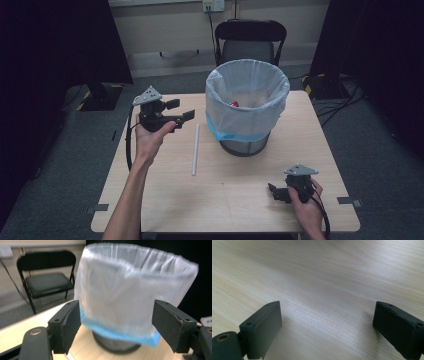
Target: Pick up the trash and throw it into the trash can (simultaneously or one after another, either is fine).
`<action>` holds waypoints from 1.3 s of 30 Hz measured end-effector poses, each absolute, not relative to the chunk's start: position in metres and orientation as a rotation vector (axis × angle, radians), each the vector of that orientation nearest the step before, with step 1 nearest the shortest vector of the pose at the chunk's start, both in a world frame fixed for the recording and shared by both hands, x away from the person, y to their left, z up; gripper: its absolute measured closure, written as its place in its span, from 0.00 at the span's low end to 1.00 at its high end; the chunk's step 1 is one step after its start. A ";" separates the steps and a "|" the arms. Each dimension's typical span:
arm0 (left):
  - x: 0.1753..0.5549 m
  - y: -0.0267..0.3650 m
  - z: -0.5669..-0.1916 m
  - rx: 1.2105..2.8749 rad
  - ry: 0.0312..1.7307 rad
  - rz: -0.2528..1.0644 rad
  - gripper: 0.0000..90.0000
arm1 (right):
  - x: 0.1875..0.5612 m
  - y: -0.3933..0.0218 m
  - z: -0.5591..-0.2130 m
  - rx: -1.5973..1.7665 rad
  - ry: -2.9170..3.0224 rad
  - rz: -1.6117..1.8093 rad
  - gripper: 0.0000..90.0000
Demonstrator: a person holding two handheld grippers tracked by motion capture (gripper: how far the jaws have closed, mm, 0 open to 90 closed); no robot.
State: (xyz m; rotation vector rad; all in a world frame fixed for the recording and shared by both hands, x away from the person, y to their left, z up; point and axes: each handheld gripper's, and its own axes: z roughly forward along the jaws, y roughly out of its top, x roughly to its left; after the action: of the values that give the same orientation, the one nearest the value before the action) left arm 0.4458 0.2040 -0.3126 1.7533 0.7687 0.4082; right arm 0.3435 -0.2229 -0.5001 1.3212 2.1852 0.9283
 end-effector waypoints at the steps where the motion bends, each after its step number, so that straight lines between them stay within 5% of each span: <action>1: 0.445 0.206 -0.319 1.755 0.781 0.390 0.26 | 0.344 -0.223 -0.500 1.322 2.185 0.928 0.09; 24: 0.421 0.213 -0.396 1.928 0.873 0.348 0.26 | 0.344 -0.223 -0.500 1.321 2.185 0.929 0.09; 27: 0.417 0.212 -0.409 1.928 0.864 0.342 0.35 | 0.344 -0.223 -0.500 1.321 2.185 0.928 0.09; 39: 0.419 0.195 -0.459 2.055 0.984 0.289 0.42 | 0.344 -0.223 -0.500 1.321 2.185 0.929 0.09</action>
State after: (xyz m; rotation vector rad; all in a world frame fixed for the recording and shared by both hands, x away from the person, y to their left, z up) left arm 0.4194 0.1945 -0.4592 2.0546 0.9837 0.2894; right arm 0.3435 -0.2229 -0.5002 1.3213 2.1853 0.9285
